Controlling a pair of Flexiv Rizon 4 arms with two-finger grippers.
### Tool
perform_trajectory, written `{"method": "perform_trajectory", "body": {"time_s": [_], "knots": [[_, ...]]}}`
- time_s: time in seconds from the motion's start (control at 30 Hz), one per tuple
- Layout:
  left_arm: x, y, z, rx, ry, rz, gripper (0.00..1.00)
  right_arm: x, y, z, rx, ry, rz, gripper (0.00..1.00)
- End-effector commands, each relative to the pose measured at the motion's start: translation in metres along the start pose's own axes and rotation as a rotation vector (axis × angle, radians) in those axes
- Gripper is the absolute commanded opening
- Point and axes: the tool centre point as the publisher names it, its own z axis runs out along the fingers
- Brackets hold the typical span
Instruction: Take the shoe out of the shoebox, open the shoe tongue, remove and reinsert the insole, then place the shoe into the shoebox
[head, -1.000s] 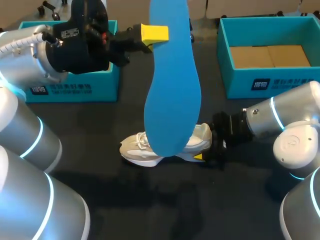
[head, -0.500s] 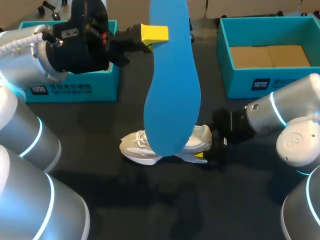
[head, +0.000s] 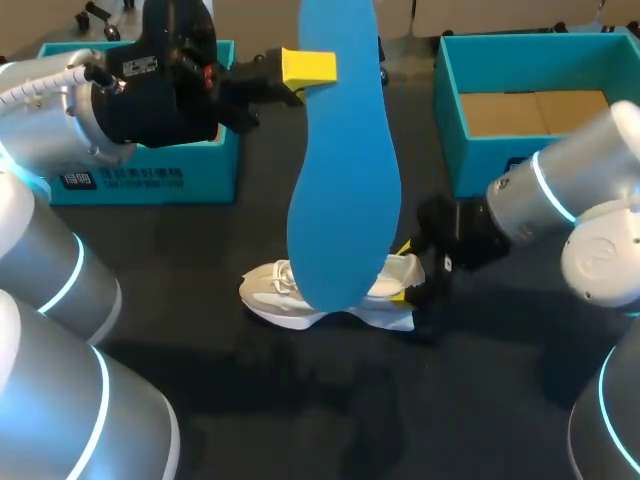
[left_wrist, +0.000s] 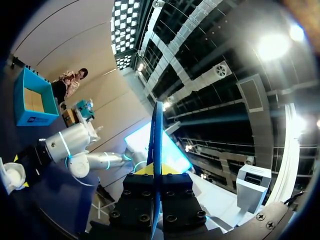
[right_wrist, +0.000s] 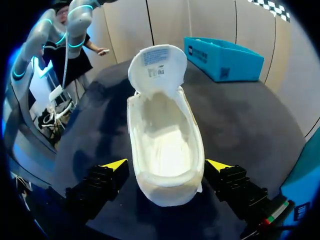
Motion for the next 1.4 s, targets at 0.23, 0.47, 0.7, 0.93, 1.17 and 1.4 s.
{"method": "perform_trajectory", "body": {"time_s": [0.23,0.47,0.7,0.93,1.17,1.4], "knots": [[0.004,0.003,0.006,0.012,-0.002,0.000,0.00,0.016,0.017,-0.024,0.223,-0.023,0.024,1.00],[0.004,0.003,0.006,0.012,-0.002,0.000,0.00,0.020,0.021,-0.033,0.318,-0.059,0.071,1.00],[0.004,0.003,0.006,0.012,-0.002,0.000,0.00,0.017,0.027,-0.044,0.399,-0.043,0.083,1.00],[0.004,0.003,0.006,0.012,-0.002,0.000,0.00,0.015,0.038,-0.048,0.467,-0.027,0.074,1.00],[0.004,0.003,0.006,0.012,-0.002,0.000,0.00,0.020,0.049,-0.045,0.502,-0.041,0.064,1.00],[0.004,0.003,0.006,0.012,-0.002,0.000,0.00,0.024,0.056,-0.040,0.565,-0.061,0.014,1.00]]}}
